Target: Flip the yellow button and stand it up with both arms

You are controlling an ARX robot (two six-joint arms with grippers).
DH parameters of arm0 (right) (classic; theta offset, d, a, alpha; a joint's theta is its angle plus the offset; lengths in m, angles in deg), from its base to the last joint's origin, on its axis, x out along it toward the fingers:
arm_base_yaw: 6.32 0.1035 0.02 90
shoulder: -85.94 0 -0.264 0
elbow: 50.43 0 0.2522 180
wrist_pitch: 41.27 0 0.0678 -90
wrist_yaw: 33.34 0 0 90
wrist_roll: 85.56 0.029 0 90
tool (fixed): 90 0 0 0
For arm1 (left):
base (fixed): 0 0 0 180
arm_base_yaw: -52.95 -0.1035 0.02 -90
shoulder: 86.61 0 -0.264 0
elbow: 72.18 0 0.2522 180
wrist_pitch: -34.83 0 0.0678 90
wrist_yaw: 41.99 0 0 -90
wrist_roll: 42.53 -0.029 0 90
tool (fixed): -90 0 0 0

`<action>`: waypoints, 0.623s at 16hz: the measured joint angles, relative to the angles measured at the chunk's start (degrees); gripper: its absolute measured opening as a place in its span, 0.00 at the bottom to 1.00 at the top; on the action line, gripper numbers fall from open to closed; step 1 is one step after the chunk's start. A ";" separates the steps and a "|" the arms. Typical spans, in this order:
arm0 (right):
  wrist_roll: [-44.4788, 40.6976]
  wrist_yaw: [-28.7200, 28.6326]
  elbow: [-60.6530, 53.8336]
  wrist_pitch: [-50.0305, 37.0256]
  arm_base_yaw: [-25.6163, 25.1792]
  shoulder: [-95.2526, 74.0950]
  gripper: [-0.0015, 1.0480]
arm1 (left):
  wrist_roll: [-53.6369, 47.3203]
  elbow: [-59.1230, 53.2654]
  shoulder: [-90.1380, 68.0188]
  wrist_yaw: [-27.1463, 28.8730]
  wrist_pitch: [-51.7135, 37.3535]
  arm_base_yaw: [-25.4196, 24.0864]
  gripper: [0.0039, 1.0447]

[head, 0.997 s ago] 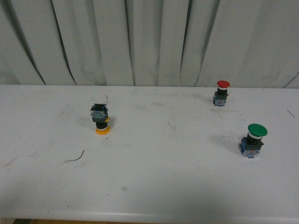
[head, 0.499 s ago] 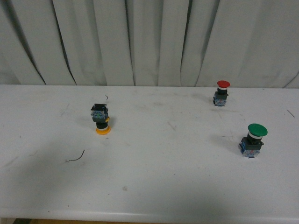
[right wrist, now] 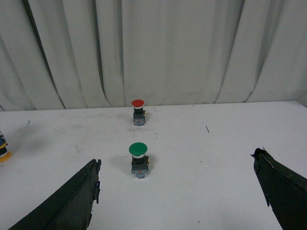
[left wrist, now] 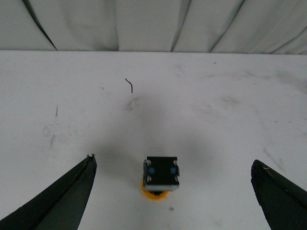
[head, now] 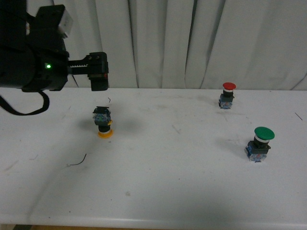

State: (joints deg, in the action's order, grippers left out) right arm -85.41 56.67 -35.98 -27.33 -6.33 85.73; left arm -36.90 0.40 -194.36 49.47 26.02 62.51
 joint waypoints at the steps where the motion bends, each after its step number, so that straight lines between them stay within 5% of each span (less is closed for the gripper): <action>1: 0.00 -0.02 0.00 -0.02 0.00 0.00 0.94 | -0.24 4.90 -3.85 0.81 2.75 0.44 0.94; 10: 0.00 -0.02 0.00 0.00 0.00 0.00 0.94 | -0.96 16.17 -14.45 -2.03 18.23 0.72 0.94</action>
State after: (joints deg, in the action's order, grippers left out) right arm -85.41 56.65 -35.98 -27.33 -6.33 85.73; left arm -37.87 16.58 -208.81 47.43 44.25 63.23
